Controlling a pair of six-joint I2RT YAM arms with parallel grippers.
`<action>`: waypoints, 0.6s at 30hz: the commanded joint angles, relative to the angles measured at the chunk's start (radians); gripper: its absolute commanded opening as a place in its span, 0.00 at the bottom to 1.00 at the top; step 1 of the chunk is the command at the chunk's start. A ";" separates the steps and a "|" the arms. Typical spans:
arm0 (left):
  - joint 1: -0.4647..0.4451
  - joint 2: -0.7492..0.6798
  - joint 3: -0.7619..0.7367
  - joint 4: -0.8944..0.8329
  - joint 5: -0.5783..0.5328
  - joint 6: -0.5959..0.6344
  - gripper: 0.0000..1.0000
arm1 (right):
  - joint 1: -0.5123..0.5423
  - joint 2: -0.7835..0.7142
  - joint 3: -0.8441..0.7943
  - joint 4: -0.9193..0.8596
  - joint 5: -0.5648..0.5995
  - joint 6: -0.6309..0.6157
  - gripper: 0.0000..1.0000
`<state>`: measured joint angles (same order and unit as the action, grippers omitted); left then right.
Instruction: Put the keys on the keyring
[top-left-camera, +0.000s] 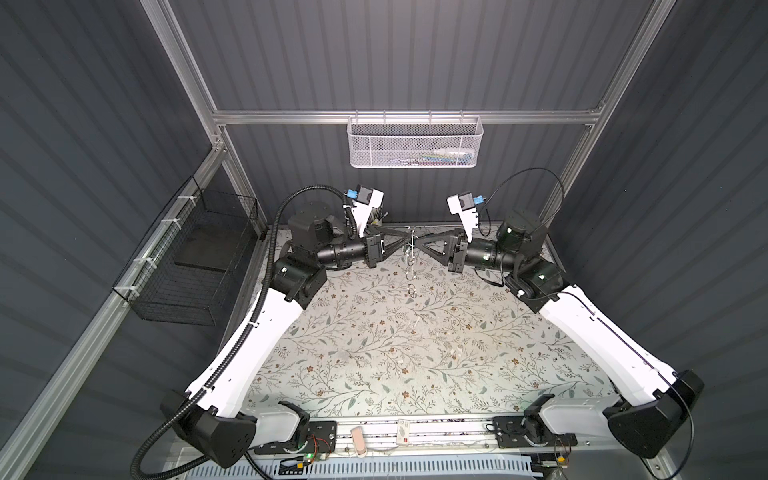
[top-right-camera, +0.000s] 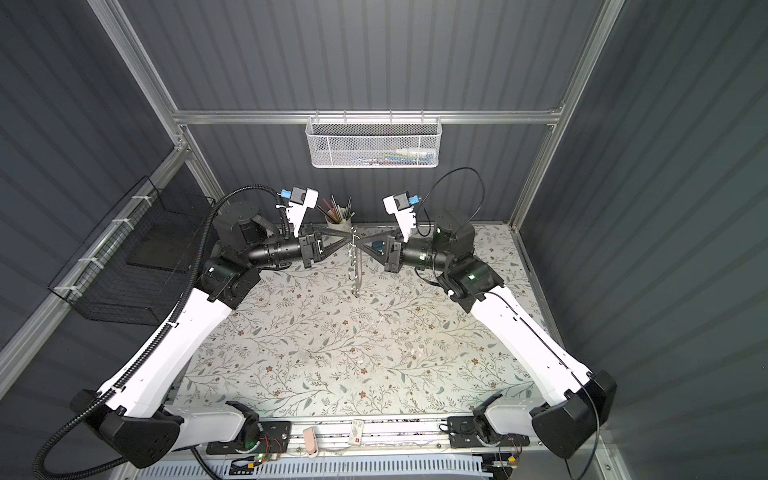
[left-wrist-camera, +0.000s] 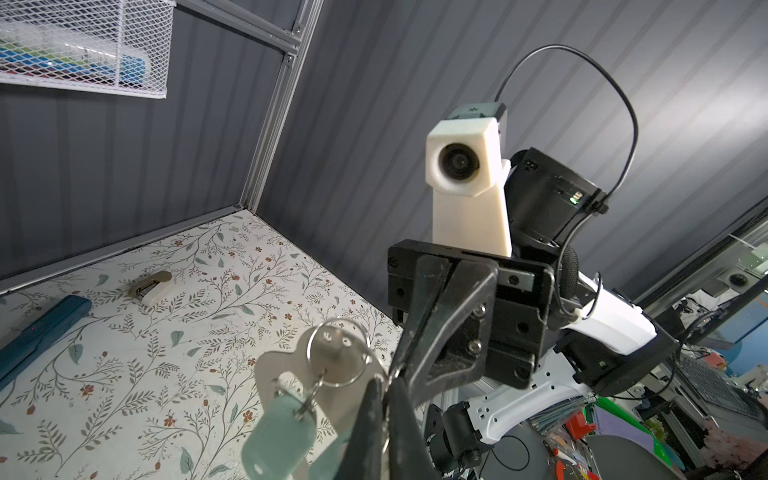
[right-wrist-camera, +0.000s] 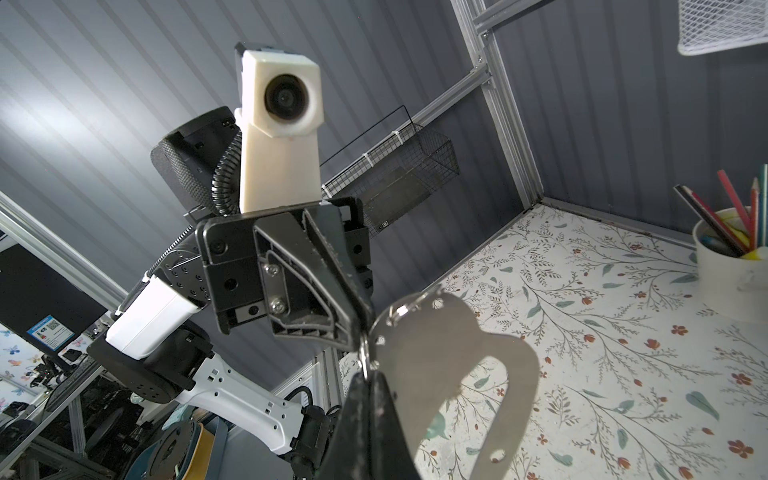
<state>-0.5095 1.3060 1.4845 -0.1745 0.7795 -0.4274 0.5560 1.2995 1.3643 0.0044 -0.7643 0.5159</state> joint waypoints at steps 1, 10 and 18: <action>-0.001 0.004 -0.006 0.021 0.045 -0.005 0.07 | 0.000 -0.016 -0.005 0.046 -0.018 0.005 0.00; -0.001 0.015 -0.018 0.038 0.095 -0.025 0.13 | 0.001 -0.010 -0.006 0.065 -0.026 0.021 0.00; -0.001 0.011 -0.016 0.046 0.085 -0.023 0.00 | 0.001 -0.009 -0.011 0.057 -0.026 0.015 0.00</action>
<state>-0.5087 1.3190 1.4761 -0.1478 0.8474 -0.4469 0.5541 1.2995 1.3613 0.0246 -0.7830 0.5320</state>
